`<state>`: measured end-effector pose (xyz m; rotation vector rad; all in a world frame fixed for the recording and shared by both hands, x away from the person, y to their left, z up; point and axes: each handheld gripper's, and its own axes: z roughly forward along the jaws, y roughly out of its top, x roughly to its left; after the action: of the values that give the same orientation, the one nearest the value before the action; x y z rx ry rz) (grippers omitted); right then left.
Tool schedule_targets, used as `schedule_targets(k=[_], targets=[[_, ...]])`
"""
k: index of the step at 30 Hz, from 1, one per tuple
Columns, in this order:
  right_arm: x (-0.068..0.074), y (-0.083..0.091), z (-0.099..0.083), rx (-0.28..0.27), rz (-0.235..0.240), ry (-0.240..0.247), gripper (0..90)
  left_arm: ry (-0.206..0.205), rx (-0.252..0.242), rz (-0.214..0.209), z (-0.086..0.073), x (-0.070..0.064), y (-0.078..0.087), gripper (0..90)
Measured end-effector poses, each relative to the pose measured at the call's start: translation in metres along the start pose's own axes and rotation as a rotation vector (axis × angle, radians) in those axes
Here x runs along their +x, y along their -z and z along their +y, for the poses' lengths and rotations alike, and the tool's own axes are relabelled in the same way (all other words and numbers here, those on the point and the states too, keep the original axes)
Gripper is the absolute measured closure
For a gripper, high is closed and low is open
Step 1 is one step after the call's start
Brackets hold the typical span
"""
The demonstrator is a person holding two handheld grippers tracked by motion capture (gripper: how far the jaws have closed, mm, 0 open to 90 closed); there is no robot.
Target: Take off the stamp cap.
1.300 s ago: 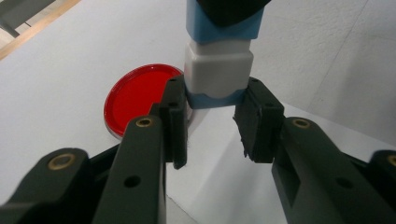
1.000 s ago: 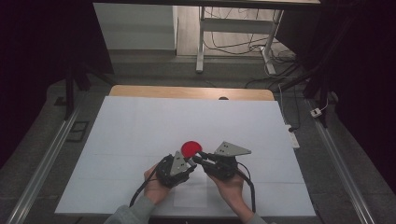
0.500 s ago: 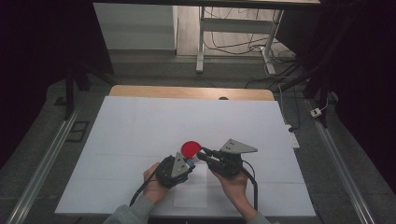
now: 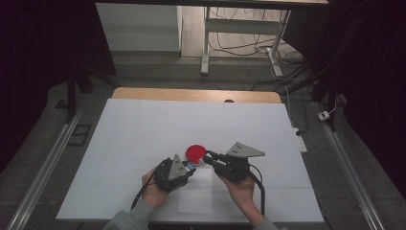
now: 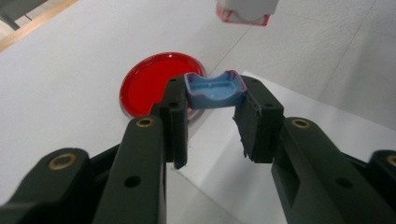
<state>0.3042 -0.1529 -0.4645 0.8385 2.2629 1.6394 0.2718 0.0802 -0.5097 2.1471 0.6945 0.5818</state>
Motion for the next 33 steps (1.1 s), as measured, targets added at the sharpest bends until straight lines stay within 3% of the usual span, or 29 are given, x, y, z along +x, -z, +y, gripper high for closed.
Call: schedule_targets(k=[13,23,33], targets=[[-0.004,0.003,0.001,-0.005,-0.005,-0.002,75.3,0.055,-0.016,-0.025,-0.011,0.016,0.021,65.4],[-0.006,0.005,0.0,-0.011,-0.021,-0.001,75.3,0.065,-0.033,-0.031,-0.021,0.027,0.04,65.4],[-0.009,0.007,0.0,-0.015,-0.031,-0.007,75.3,0.099,-0.034,-0.004,-0.042,0.04,0.066,65.4]])
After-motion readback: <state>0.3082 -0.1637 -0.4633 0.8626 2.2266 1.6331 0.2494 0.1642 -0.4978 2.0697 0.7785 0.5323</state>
